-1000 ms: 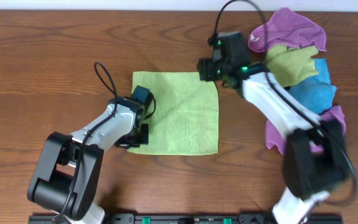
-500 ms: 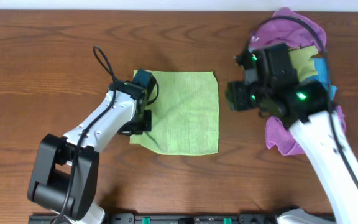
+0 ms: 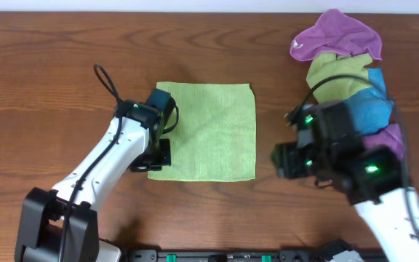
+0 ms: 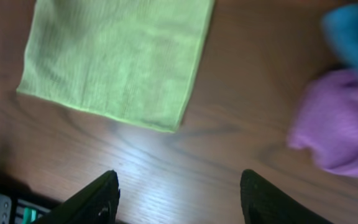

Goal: Fold the cloth
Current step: 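Lower both grippers to the green cloth's near corners and grasp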

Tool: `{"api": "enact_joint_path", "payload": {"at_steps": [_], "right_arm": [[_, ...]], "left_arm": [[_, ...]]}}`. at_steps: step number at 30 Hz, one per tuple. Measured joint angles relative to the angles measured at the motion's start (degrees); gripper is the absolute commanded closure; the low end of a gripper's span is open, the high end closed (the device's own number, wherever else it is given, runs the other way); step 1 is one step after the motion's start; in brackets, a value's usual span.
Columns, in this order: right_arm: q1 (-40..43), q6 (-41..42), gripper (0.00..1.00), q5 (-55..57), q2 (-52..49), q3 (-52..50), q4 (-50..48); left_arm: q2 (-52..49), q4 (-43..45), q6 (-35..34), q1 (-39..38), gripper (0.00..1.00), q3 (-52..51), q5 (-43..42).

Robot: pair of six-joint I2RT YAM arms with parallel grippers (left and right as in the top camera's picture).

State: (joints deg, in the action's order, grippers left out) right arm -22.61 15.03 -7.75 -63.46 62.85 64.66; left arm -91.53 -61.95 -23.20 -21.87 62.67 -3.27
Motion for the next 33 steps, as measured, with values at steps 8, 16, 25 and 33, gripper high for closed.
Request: {"api": "enact_joint_path", "payload": {"at_steps": [8,16,25,33], "right_arm": [[-1.3,6.5,0.41,-10.3,1.4,-22.0,-17.6],[-1.3,10.3,0.44,-12.9,-0.3,-25.3,-25.3],[-1.1,11.7,0.49,-14.1,-13.3,-25.5,-29.8],[2.3,11.7,0.5,-16.7,-18.4,-25.6,-32.8]], "left_arm": [[2.0,3.6,0.7,2.8,0.62,-3.3,-5.4],[5.0,8.9,7.3,23.0,0.57,-7.4,-17.9],[4.9,18.5,8.7,26.5,0.52,-20.7,-27.7],[4.9,20.7,8.7,26.5,0.49,-21.0,-28.5]]}}
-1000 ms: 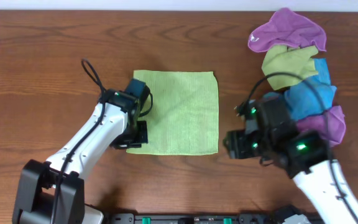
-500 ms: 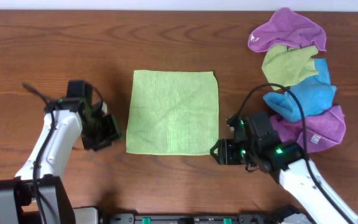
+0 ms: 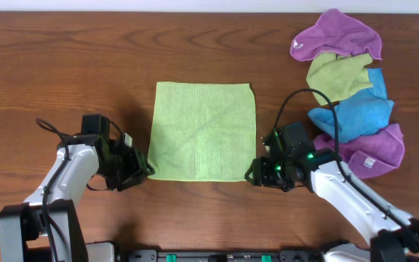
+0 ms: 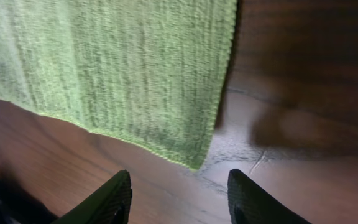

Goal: Fold the cloth
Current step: 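Lower both grippers to the green cloth's near corners and grasp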

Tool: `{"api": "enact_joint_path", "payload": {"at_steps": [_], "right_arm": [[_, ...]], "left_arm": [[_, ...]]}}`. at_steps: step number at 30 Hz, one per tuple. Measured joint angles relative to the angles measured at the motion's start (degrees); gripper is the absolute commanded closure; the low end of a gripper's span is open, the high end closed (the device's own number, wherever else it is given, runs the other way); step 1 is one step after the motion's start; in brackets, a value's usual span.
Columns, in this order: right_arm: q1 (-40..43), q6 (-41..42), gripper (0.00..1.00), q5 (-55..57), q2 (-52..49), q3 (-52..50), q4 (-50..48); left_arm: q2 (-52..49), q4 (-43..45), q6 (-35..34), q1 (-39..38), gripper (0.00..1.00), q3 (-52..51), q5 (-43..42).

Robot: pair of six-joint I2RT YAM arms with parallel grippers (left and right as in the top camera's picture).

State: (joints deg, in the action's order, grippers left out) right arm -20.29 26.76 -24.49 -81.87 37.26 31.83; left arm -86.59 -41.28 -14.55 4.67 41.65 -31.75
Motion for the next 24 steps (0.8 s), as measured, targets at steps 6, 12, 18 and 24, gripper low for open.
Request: {"api": "enact_joint_path", "payload": {"at_steps": [6,12,18,24], "right_arm": [[0.4,0.0,0.5,-0.6,-3.3,-0.3,-2.1],[1.1,0.0,0.52,-1.2,-5.2,-0.3,-3.9],[1.2,0.0,0.55,-3.5,-6.6,-0.2,-6.5],[1.2,0.0,0.57,-4.7,-7.4,-0.2,-7.7]], "left_arm": [[0.0,3.1,0.0,0.0,0.48,-0.2,0.7],[0.0,4.6,-0.5,0.0,0.48,-2.3,0.6],[0.0,4.9,-0.5,0.0,0.48,-2.4,0.5],[0.0,7.4,-1.5,0.0,0.49,-4.7,0.0]]}}
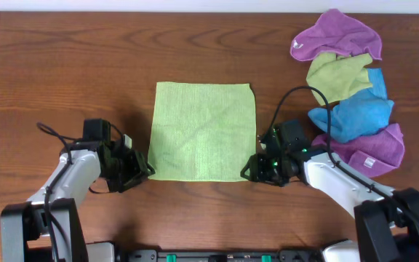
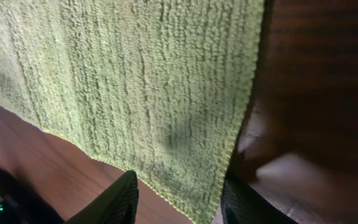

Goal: Fold the cloth
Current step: 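Lower both grippers to the green cloth's near corners and grasp, then fold the near edge over toward the far edge with both grippers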

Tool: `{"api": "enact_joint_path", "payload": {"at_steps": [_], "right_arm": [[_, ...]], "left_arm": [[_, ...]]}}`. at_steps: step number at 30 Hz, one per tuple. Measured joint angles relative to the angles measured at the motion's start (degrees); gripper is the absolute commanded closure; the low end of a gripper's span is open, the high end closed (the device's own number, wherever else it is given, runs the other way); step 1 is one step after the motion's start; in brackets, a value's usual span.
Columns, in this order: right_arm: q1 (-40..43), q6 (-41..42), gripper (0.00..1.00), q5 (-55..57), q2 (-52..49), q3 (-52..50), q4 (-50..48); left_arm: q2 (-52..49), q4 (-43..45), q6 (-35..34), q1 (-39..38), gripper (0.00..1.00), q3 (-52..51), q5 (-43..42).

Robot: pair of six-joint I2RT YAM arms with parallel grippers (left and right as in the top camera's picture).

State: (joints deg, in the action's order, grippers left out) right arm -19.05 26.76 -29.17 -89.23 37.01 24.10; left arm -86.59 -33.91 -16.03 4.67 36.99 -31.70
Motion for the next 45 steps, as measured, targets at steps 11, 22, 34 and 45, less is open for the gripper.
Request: {"api": "enact_joint_path", "payload": {"at_steps": [11,22,34,45], "right_arm": [[0.1,0.0,0.65,0.5,-0.3,0.0,0.1],[0.1,0.0,0.99,2.0,-1.2,0.0,0.7],[0.1,0.0,0.98,2.5,3.5,1.2,2.1],[0.6,0.1,0.99,6.4,5.0,8.1,-6.2]], "left_arm": [[0.5,3.0,-2.2,0.1,0.48,-1.7,-3.9],[0.4,5.5,-4.8,-3.8,0.94,-2.2,-4.1],[0.4,6.2,-4.9,-3.8,0.94,2.3,-5.9],[-1.1,28.7,-7.7,-3.9,0.94,6.1,-6.6]]}}
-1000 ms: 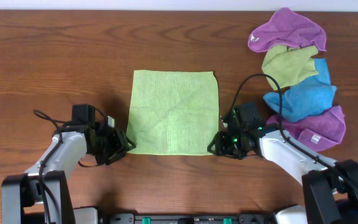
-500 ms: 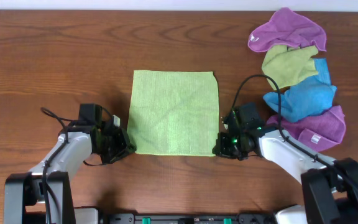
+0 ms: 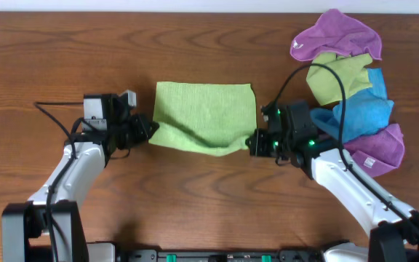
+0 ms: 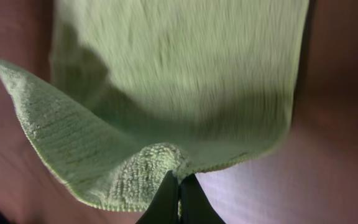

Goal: Fold the cloth
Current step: 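Fold the near edge over toward the far edge with both grippers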

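Note:
The light green cloth [image 3: 206,116] lies at the table's middle with its near edge lifted and sagging between both grippers. My left gripper [image 3: 148,129] pinches the near-left corner, its jaws hidden by the cloth in the overhead view. My right gripper [image 3: 254,143] is shut on the near-right corner. In the right wrist view the black fingertips [image 4: 180,186] press together on the cloth's [image 4: 179,74] bunched corner, the raised edge curving away to the left above the wood.
A pile of cloths sits at the far right: purple [image 3: 334,35], olive green [image 3: 338,74], blue [image 3: 355,115] and another purple [image 3: 378,149]. Bare brown wooden table [image 3: 49,65] surrounds the green cloth. A dark rail runs along the front edge [image 3: 217,256].
Both grippers have shut on the near corners and now hold them raised and farther back. The cloth's near half is off the table and sags between them.
At first the left gripper was on the cloth's left edge and the right arm hung high beside the pile. Then both grippers lay low and open at the near corners. Closer in after that, they now hold those corners lifted toward the far edge.

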Tool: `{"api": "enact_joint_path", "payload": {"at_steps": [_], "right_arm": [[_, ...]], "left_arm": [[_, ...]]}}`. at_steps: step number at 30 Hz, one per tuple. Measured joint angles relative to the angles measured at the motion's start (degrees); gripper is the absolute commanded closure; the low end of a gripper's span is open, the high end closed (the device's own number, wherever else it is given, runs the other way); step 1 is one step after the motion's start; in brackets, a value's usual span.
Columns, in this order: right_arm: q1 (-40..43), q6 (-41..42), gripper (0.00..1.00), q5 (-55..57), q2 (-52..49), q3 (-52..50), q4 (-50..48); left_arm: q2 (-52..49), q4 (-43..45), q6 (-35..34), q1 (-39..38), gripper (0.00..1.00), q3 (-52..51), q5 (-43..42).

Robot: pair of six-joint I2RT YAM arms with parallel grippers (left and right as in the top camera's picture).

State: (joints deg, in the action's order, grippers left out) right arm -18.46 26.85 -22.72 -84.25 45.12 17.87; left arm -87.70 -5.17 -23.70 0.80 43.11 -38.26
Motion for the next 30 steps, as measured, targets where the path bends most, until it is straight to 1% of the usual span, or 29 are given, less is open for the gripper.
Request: {"api": "enact_joint_path", "payload": {"at_steps": [3,6,9,13,16,21,25,30], "right_arm": [[2.5,0.0,0.99,0.7,-4.0,3.6,-0.5],[4.3,0.0,0.98,1.0,-10.3,7.6,-1.1],[4.7,-0.1,0.98,1.3,-15.8,13.1,-1.0],[5.1,-0.2,0.98,1.4,-23.2,22.7,-1.3],[5.7,-0.2,0.98,1.6,-26.6,27.4,-1.2],[7.7,-0.3,0.99,1.7,-32.7,35.6,-1.3],[8.6,-0.3,0.98,1.7,-34.8,38.4,-0.2],[8.5,-0.3,0.99,0.9,-34.9,38.6,5.9]], "left_arm": [[-4.3,4.9,-2.3,0.0,0.94,0.5,0.0],[-11.1,5.6,-3.5,-0.1,0.94,4.5,-0.3],[-16.4,5.5,-3.5,-0.1,0.94,10.6,-0.5],[-23.6,5.2,-3.5,-0.1,0.94,21.4,-1.1],[-27.3,5.0,-3.4,-0.1,0.94,26.9,-1.7],[-33.8,2.6,-3.1,-0.1,0.94,36.4,-2.3],[-37.9,-1.2,-2.6,-0.1,0.94,42.8,-3.7],[-38.6,-8.3,0.3,-0.1,0.94,44.4,-4.9]]}}
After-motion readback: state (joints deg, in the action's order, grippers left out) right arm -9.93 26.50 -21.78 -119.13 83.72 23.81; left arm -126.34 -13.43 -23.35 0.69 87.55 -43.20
